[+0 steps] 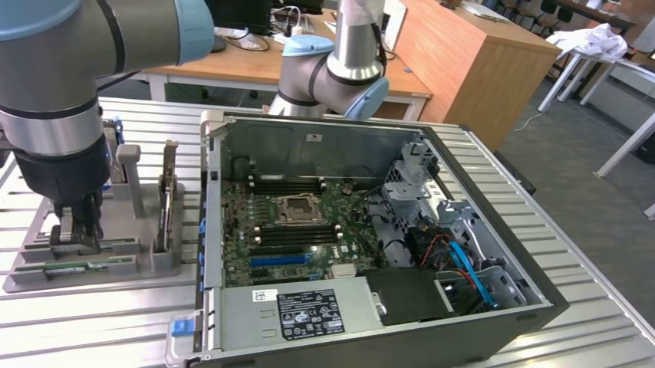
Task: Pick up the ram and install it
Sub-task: 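Pick up the ram and move it above insertion slot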
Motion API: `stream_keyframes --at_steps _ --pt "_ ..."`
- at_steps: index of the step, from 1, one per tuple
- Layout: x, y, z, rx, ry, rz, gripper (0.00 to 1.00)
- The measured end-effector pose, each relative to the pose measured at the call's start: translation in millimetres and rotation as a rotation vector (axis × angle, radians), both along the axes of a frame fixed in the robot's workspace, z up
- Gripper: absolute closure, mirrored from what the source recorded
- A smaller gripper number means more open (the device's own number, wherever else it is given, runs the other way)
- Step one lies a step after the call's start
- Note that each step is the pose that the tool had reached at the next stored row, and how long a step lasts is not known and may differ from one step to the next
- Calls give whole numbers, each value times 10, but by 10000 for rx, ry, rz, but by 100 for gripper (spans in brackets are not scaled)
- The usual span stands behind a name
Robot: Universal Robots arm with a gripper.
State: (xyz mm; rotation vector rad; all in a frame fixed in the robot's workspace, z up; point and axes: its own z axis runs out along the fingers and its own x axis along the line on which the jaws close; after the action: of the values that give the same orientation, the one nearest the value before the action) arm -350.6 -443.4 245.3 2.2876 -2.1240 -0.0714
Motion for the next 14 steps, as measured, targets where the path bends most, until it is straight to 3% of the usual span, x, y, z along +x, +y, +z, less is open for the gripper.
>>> stream_keyframes --at_steps 14 --pt "-33 -9 -64 1 -1 1 70"
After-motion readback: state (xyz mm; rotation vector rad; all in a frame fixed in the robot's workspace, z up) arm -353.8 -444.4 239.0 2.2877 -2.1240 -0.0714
